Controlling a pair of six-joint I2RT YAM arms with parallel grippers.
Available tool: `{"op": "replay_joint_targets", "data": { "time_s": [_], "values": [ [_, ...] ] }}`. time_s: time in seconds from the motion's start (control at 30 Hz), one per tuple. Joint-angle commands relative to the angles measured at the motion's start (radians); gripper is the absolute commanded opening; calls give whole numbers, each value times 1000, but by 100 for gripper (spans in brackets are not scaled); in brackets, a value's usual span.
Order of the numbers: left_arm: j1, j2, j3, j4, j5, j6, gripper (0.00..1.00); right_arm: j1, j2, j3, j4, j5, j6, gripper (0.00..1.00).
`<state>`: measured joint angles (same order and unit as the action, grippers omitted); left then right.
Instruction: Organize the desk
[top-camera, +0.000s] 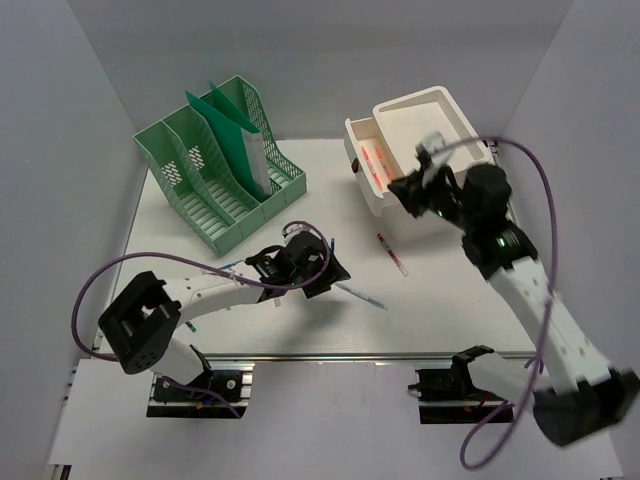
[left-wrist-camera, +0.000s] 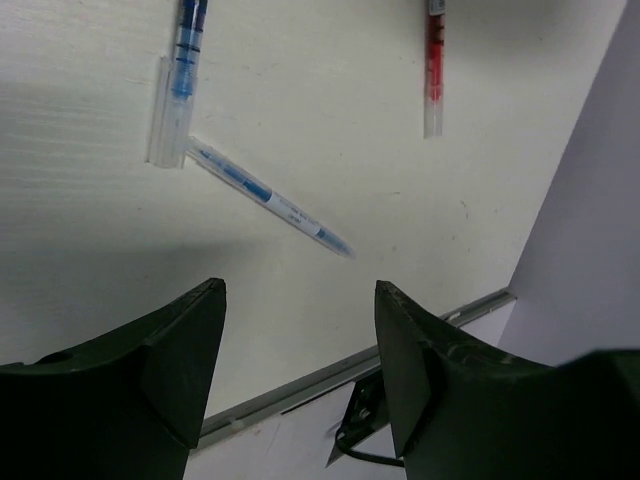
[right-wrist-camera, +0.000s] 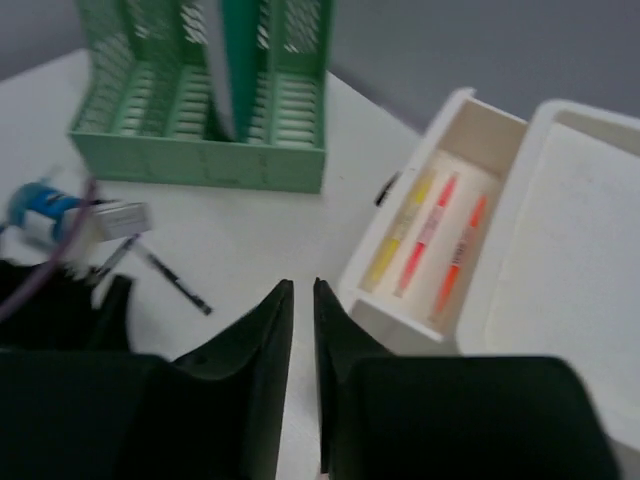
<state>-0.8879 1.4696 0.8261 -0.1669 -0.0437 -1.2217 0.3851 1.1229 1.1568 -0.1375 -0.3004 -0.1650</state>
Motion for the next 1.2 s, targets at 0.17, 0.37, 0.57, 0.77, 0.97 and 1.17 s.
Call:
{"op": "replay_joint_targets", "data": {
  "time_s": [0.17,0.37,0.57,0.77,0.97,1.17],
  "values": [
    [-65,213,263,-377,-111,-168,69,-31,-363,-386,-30,-214,-14,0],
    [-100,354,476,-535,-150,-234,70,-84,-436,-505,18,-175,5,0],
    [-118,474,617,-629,-145,-291,69,-107,-471,-517,15,-94,12,0],
    [-118,551,680,-668,-133,-311,64,-114,-492,-523,24,-59,16,0],
    [-118,571,666,-663,-114,-320,60,-117,-499,-528,35,-32,18,0],
    [-118,619,694,-684,-73,-311,56,-132,-505,-536,44,-23,21,0]
  ]
}}
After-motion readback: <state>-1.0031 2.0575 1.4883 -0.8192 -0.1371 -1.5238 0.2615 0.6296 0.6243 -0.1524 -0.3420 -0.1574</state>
